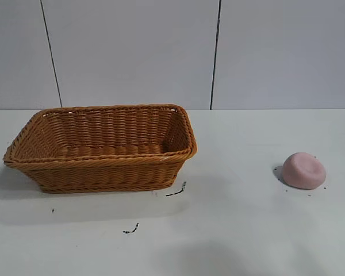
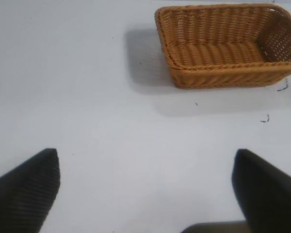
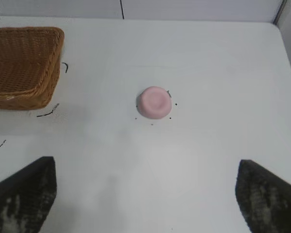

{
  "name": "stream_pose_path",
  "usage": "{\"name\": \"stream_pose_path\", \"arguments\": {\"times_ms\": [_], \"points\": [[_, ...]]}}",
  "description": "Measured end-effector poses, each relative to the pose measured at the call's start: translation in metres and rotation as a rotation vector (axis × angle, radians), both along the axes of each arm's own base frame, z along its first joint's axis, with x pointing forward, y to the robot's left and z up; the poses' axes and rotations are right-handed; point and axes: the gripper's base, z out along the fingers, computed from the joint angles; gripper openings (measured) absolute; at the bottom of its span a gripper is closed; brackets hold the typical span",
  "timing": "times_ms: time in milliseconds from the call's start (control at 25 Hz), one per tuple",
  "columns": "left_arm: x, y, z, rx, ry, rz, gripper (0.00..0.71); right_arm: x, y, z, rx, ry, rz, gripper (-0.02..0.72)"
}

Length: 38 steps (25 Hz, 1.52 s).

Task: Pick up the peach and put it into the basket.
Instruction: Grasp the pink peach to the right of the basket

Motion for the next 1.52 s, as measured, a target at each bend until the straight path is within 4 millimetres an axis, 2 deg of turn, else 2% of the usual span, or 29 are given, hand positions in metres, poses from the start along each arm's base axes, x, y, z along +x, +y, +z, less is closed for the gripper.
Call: {"name": "stream_pose_path", "arguments": {"times_ms": [160,280,440,560,800,1000,1240,1520], "points": [[0.0,0.0,0.0,0.0,0.0,0.0,0.693,0.061,0.001,-0.021,-0.002,0.109,0.0,0.695],[0.0,0.0,0.0,0.0,0.0,0.0,0.693,0.103,0.002,-0.043,-0.003,0.177,0.0,0.695],[0.0,0.0,0.0,0.0,0.0,0.0,0.693,0.147,0.003,-0.073,-0.004,0.232,-0.001,0.695],[0.0,0.0,0.0,0.0,0.0,0.0,0.693,0.167,0.004,-0.098,-0.005,0.272,-0.002,0.695],[0.0,0.0,0.0,0.0,0.0,0.0,0.693,0.182,0.004,-0.15,-0.008,0.362,-0.004,0.695],[0.0,0.0,0.0,0.0,0.0,0.0,0.693,0.189,0.004,-0.177,-0.01,0.374,-0.007,0.695],[0.0,0.0,0.0,0.0,0.0,0.0,0.693,0.191,0.004,-0.192,-0.008,0.386,-0.01,0.695],[0.0,0.0,0.0,0.0,0.0,0.0,0.693,0.192,0.004,-0.193,-0.008,0.381,-0.01,0.695]]}}
